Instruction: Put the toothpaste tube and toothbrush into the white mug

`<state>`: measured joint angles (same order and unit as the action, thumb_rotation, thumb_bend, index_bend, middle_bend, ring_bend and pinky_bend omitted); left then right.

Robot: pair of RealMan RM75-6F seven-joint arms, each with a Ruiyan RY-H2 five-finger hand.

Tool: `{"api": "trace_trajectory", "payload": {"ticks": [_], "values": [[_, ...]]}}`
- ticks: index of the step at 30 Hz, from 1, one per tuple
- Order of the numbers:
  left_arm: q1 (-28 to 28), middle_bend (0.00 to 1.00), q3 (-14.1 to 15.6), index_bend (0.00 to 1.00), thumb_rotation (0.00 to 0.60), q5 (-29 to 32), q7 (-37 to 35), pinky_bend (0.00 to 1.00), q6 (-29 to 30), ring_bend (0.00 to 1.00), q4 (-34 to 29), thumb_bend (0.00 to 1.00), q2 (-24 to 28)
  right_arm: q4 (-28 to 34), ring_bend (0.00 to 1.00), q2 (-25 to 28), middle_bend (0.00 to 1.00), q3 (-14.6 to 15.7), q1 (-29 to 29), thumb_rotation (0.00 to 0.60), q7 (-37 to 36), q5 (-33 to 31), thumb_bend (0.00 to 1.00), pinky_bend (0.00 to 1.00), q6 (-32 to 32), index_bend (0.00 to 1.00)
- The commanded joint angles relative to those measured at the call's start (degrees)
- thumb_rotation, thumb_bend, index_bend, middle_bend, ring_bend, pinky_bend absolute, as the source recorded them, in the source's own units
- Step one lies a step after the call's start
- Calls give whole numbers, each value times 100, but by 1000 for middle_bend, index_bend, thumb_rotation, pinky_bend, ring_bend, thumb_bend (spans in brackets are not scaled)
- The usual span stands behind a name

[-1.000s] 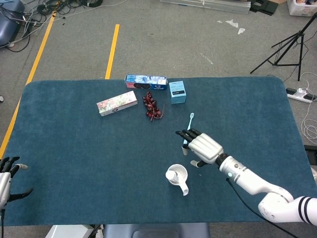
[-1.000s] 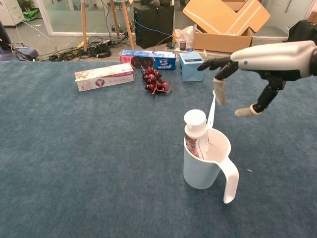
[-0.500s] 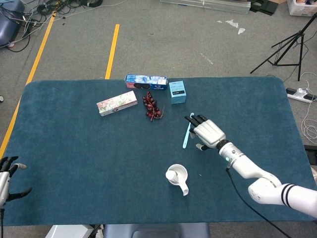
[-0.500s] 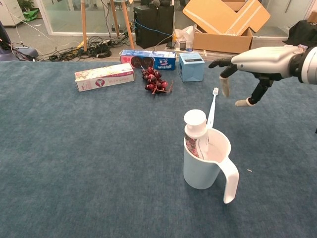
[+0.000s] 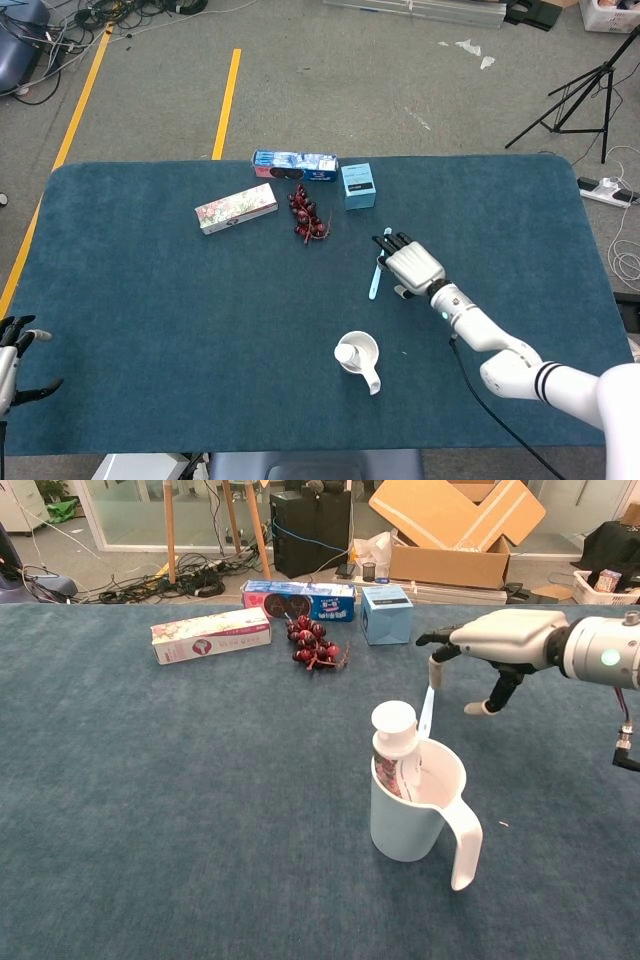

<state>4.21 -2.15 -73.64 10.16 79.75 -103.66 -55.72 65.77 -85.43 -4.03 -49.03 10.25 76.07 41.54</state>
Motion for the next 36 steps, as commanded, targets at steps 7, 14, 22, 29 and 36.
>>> {"api": "trace_trajectory", "payload": {"ticks": [7, 14, 22, 29, 36], "values": [[4, 165, -18, 334, 600, 55, -31, 74, -21, 96, 23, 68, 10, -1066, 0, -793, 0, -18, -36, 600, -101, 375, 0, 110, 435, 196], [0, 165, -23, 334, 600, 53, -103, 74, -27, 96, 28, 67, 39, -1658, 0, -1203, 0, 16, -119, 600, -533, 601, 0, 110, 471, 187], [-13, 165, -17, 334, 600, 21, -153, 74, -9, 96, 12, 68, 62, -2012, 0, -1468, 0, 40, -187, 600, -855, 777, 0, 110, 524, 187], [-15, 165, -15, 334, 600, 12, -176, 74, -13, 96, 12, 68, 72, -2164, 0, -1596, 0, 24, -232, 600, -1001, 851, 0, 110, 567, 187], [-15, 165, -12, 334, 600, 5, -200, 74, -21, 96, 17, 68, 81, -2333, 0, -1762, 0, 1, -278, 600, -1126, 886, 0, 110, 573, 187]]}}
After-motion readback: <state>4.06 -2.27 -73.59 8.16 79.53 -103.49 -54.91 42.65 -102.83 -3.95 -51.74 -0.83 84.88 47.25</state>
